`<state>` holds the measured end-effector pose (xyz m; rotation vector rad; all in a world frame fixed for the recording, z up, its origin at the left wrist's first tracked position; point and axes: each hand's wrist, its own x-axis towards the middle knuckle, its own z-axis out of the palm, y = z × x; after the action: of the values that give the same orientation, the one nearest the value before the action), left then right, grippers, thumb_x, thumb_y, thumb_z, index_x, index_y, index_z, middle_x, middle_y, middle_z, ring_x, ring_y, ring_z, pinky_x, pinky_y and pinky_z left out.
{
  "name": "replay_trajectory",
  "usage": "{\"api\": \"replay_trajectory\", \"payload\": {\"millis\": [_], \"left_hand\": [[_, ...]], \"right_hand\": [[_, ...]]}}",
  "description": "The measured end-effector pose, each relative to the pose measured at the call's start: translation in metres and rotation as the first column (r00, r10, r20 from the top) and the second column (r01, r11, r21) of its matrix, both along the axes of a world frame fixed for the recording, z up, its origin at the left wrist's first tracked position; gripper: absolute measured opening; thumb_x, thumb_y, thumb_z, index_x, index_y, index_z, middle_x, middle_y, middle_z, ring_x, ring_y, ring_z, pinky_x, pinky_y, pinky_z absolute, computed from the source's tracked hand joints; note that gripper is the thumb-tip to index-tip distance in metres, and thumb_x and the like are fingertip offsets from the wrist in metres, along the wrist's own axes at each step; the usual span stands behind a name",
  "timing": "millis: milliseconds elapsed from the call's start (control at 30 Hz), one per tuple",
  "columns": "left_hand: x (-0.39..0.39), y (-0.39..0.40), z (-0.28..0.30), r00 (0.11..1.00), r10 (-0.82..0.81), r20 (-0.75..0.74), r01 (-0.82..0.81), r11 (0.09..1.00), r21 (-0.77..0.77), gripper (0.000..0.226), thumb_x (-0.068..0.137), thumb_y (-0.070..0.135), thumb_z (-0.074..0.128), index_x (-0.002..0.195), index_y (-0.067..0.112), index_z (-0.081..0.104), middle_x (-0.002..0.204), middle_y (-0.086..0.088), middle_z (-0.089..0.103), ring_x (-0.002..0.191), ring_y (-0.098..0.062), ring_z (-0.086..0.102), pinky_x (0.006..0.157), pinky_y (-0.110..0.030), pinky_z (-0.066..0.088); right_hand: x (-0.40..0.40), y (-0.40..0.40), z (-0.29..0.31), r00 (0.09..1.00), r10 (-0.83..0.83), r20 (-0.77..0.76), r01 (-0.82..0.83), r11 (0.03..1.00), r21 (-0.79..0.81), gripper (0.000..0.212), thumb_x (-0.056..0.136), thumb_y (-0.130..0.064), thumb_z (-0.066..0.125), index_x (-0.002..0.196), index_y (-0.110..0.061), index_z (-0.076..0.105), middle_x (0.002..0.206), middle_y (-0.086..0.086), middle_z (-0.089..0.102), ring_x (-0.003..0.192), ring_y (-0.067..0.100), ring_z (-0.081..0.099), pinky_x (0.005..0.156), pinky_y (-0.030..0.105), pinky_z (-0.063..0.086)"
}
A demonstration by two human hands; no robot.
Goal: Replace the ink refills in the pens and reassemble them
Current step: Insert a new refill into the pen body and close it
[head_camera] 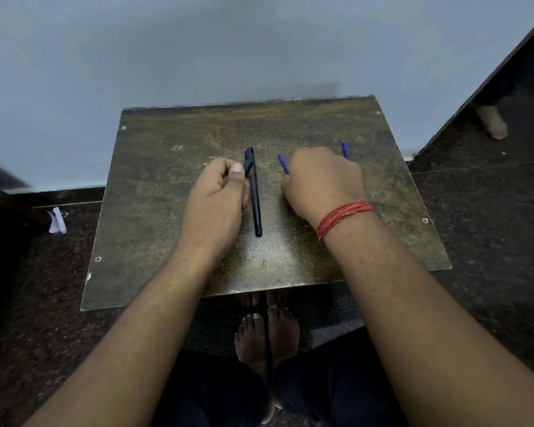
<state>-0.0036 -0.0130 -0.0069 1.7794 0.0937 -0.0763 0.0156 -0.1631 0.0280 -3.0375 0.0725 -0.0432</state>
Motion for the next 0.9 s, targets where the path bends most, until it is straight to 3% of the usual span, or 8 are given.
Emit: {"api": "replay_trajectory", "payload": {"millis": [133,267,433,633,733,800,900], "left_hand": [[-0.0003,-0.0011,-0.0003,1.000,0.001,0.000,-0.001,1.000,-0.001,0.034,0.102,0.042,0.042,0.097,0.012,0.058,0.064,0.007,0.050,0.049,-0.010,0.035,0.052,-0.033,0.027],[0.0002,-0.0010,-0.0004,1.000,0.001,-0.001,-0.001,1.000,-0.012,0.035,0.099,0.044,0.042,0.095,0.014,0.057,0.062,0.008,0.050,0.048,-0.010,0.034,0.051,-0.032,0.026],[-0.0003,-0.0013,0.0007,1.000,0.005,-0.004,-0.005,1.000,0.002,0.032,0.107,0.038,0.042,0.098,0.011,0.058,0.063,0.008,0.050,0.047,-0.008,0.035,0.049,-0.031,0.028],[-0.0008,-0.0035,0.0000,1.000,-0.001,-0.009,0.001,1.000,0.020,0.033,0.107,0.038,0.042,0.097,0.012,0.058,0.065,0.006,0.051,0.047,-0.008,0.036,0.050,-0.031,0.028],[-0.0007,-0.0029,-0.0001,1.000,-0.001,-0.013,0.001,1.000,0.008,0.032,0.106,0.039,0.042,0.095,0.013,0.057,0.066,0.006,0.051,0.047,-0.008,0.035,0.051,-0.031,0.028],[-0.0011,-0.0029,0.0001,1.000,-0.005,-0.011,0.005,1.000,0.006,0.032,0.106,0.039,0.042,0.091,0.015,0.056,0.066,0.006,0.051,0.048,-0.008,0.035,0.050,-0.031,0.028],[-0.0013,-0.0034,0.0007,1.000,-0.002,-0.006,0.002,1.000,0.012,0.032,0.108,0.037,0.042,0.092,0.012,0.056,0.066,0.004,0.051,0.047,-0.008,0.035,0.050,-0.031,0.027]], "right_hand": [[-0.0008,0.0024,0.0001,1.000,0.017,0.018,-0.017,1.000,0.008,0.009,0.093,-0.022,0.054,0.089,-0.018,0.061,0.099,0.010,0.069,0.093,0.033,0.068,0.067,0.034,0.037],[0.0025,0.0019,0.0071,0.999,-0.028,-0.021,0.031,0.987,0.159,0.023,0.088,-0.031,0.054,0.072,-0.016,0.048,0.080,0.005,0.057,0.077,0.029,0.056,0.064,0.033,0.039],[0.0023,0.0016,0.0041,0.993,-0.114,-0.028,0.112,0.841,0.529,0.019,0.079,-0.033,0.058,0.073,-0.016,0.063,0.069,-0.003,0.066,0.070,0.022,0.064,0.068,0.036,0.056],[0.0033,0.0014,0.0019,0.990,-0.137,-0.043,0.129,0.715,0.687,0.020,0.081,-0.026,0.063,0.077,-0.008,0.067,0.062,-0.004,0.063,0.056,0.011,0.055,0.053,0.025,0.042],[0.0028,0.0021,0.0018,0.985,-0.144,-0.091,0.159,0.582,0.797,0.018,0.077,-0.021,0.062,0.077,-0.003,0.065,0.061,0.007,0.067,0.043,0.012,0.049,0.048,0.026,0.038],[0.0021,0.0015,0.0038,0.982,-0.142,-0.129,0.178,0.426,0.887,0.011,0.079,-0.013,0.062,0.075,-0.004,0.059,0.076,0.020,0.072,0.036,0.011,0.046,0.041,0.023,0.034],[0.0029,-0.0004,0.0062,0.979,-0.128,-0.160,0.184,0.203,0.962,0.015,0.085,-0.002,0.059,0.075,-0.011,0.053,0.072,0.010,0.071,0.036,0.009,0.046,0.037,0.020,0.033]]}}
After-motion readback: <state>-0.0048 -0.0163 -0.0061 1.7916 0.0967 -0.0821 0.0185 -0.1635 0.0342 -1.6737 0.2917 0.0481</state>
